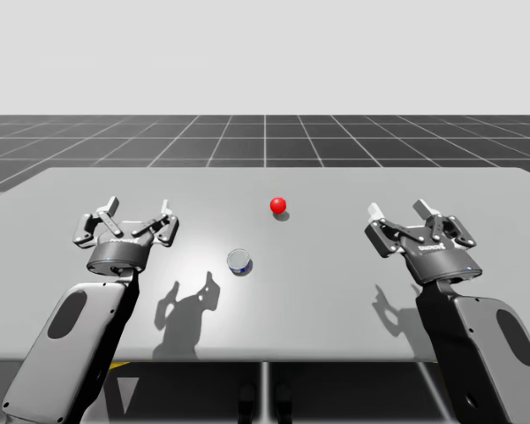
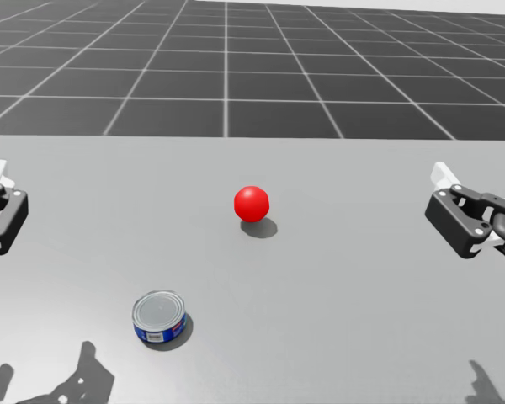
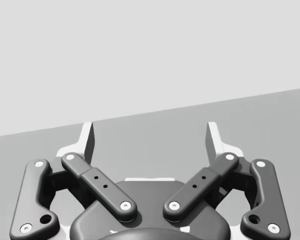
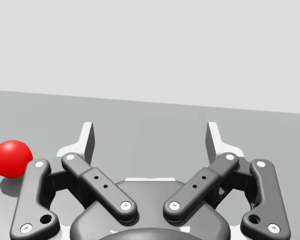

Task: Watch the red light. When it turns green, pick up the object.

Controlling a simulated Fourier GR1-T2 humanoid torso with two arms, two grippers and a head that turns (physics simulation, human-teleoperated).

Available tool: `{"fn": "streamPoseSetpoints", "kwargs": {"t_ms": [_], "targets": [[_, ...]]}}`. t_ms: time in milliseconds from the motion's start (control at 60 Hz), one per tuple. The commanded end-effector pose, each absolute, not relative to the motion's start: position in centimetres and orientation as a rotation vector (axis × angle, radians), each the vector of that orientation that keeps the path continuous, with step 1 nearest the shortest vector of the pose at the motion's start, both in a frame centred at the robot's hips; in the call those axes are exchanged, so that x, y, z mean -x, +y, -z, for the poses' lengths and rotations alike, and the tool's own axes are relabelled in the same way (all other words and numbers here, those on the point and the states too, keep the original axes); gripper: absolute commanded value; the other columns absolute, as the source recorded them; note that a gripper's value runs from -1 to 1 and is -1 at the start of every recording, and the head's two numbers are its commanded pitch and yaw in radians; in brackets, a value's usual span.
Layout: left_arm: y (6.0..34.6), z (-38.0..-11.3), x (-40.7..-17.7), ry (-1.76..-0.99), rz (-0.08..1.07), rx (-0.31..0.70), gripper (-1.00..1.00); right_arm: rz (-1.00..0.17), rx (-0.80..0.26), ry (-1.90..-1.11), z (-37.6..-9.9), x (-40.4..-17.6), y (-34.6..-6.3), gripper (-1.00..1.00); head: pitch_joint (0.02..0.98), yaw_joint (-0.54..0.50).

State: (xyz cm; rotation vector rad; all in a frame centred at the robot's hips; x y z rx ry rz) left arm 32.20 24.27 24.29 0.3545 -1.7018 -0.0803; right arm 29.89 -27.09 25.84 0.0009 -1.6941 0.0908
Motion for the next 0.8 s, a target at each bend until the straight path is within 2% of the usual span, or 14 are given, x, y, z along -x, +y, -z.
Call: {"fn": "streamPoseSetpoints", "kwargs": {"t_ms": [17, 667, 800], "targets": [[24.23, -24.22, -32.24, -1.698, 0.087, -0.359, -1.00, -0.092, 0.000, -1.696, -25.85, -29.87, -27.06, -1.00, 0.599, -0.07], [24.12, -24.14, -32.22, -1.693, 0.098, -0.357, -1.00, -0.096, 0.002, -1.704, -25.91, -29.81, -27.12, -1.00, 0.603, -0.07], [24.09, -24.14, -32.16, -1.691, 0.096, -0.355, -1.00, -0.099, 0.001, -1.703, -25.91, -29.79, -27.10, -1.00, 0.654, -0.03]]}}
